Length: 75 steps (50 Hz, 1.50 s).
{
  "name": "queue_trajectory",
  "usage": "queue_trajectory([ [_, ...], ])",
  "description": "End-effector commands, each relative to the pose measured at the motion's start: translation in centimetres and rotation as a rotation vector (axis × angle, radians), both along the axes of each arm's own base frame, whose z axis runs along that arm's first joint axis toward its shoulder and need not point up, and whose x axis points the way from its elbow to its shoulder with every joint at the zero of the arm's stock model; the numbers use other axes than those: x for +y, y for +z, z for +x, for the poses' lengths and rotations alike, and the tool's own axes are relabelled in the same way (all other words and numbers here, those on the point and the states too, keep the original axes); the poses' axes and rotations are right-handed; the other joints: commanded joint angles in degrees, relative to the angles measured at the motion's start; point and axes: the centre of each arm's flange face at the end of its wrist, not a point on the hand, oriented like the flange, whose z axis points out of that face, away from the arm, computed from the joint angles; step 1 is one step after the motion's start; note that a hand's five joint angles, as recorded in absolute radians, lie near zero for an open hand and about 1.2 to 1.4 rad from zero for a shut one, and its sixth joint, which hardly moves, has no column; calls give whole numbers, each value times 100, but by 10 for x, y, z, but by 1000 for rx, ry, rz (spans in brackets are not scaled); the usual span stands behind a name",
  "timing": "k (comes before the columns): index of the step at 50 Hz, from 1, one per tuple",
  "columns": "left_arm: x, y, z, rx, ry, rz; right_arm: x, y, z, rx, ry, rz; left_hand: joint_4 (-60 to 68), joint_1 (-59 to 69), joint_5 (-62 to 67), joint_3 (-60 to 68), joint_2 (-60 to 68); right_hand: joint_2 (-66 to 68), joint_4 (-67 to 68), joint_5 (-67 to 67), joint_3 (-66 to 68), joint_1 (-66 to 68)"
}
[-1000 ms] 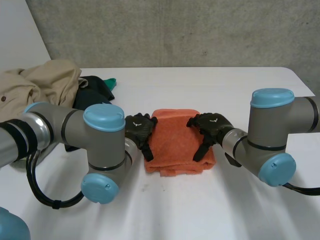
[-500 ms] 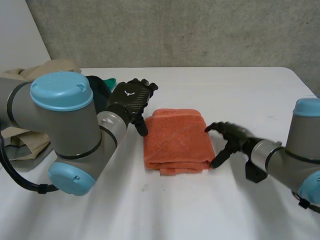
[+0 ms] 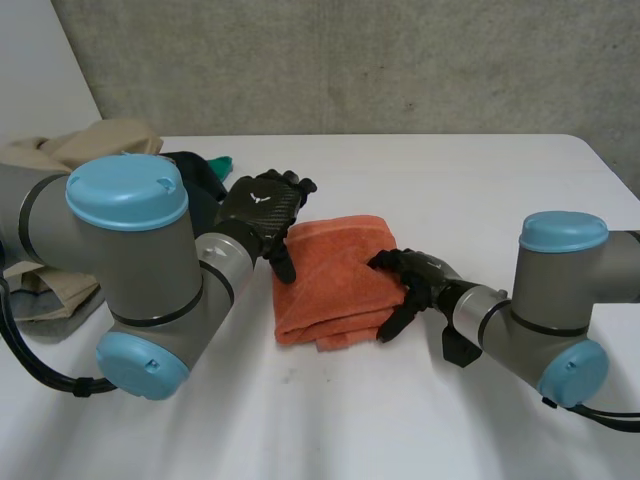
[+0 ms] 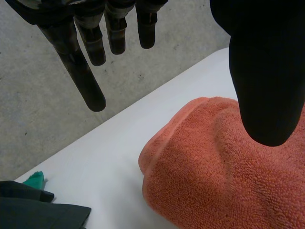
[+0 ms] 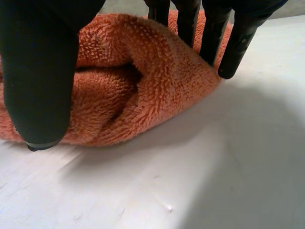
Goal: Fold the laundry.
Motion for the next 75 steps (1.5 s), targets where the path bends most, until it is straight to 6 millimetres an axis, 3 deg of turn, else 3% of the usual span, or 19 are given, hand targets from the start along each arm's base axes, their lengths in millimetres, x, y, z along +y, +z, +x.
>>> queue_trajectory([
  [1, 1, -2, 1, -3, 0, 5, -13, -2, 4, 4, -63, -21, -2485, 136, -52, -14, 28, 1784, 1792, 1773, 1734, 2068],
  [6, 1, -2, 1, -4, 0, 6, -20, -1, 12, -11, -66, -46, -2485, 136, -52, -14, 28, 6167, 6175, 6156, 6117, 6451],
  [14, -2, -2, 3, -3, 9, 5, -55, 24, 11, -21, -160, -178, -2485, 136, -52, -14, 28, 6173, 6180, 6162, 6122, 6456],
  [17, -3, -1, 3, 0, 9, 3, -82, 32, 1, -36, -213, -233, -2485, 135, -52, -14, 28, 6173, 6180, 6162, 6122, 6456],
  [18, -3, -1, 3, 1, 9, 2, -90, 30, -5, -35, -233, -237, -2501, 119, -69, -31, 11, 6173, 6180, 6162, 6122, 6456],
  [19, -3, -1, 3, 1, 9, 2, -110, 31, -26, -31, -296, -251, -2485, 135, -52, -14, 28, 6173, 6180, 6162, 6122, 6456],
  [23, -3, 0, 3, 3, 11, -2, -153, 34, -72, -1, -436, -313, -2501, 119, -69, -31, 11, 6173, 6180, 6162, 6122, 6456],
  [26, -4, 1, 3, 5, 12, -5, -178, 29, -97, 46, -506, -359, -2485, 136, -52, -14, 28, 6173, 6180, 6162, 6122, 6456],
  [30, -5, 3, 2, 9, 12, -10, -205, 25, -137, 114, -603, -415, -2485, 136, -52, -14, 28, 6173, 6180, 6162, 6122, 6456],
  [35, -7, 5, 1, 16, 12, -20, -230, 22, -172, 179, -686, -480, -2485, 136, -52, -14, 28, 6173, 6180, 6162, 6122, 6456],
  [42, -8, 1, -1, 13, 11, -16, -261, 32, -234, 208, -851, -570, -2451, 169, -19, 20, 62, 6173, 6180, 6162, 6122, 6456],
  [50, -9, -2, 0, 8, 17, -7, -273, 39, -261, 215, -924, -642, -2451, 169, -19, 20, 62, 6173, 6180, 6162, 6122, 6456],
  [61, -9, -4, 0, 10, 18, -2, -273, 28, -269, 262, -951, -624, -2434, 186, -2, 36, 79, 6173, 6180, 6162, 6122, 6456],
  [67, -10, -3, 2, 11, 23, -1, -261, 6, -275, 337, -936, -493, -2451, 169, -19, 20, 62, 6173, 6180, 6162, 6122, 6456],
  [75, -7, 5, 1, 22, 18, -17, -246, 10, -293, 370, -909, -392, -2434, 186, -2, 36, 78, 6173, 6180, 6162, 6122, 6456],
])
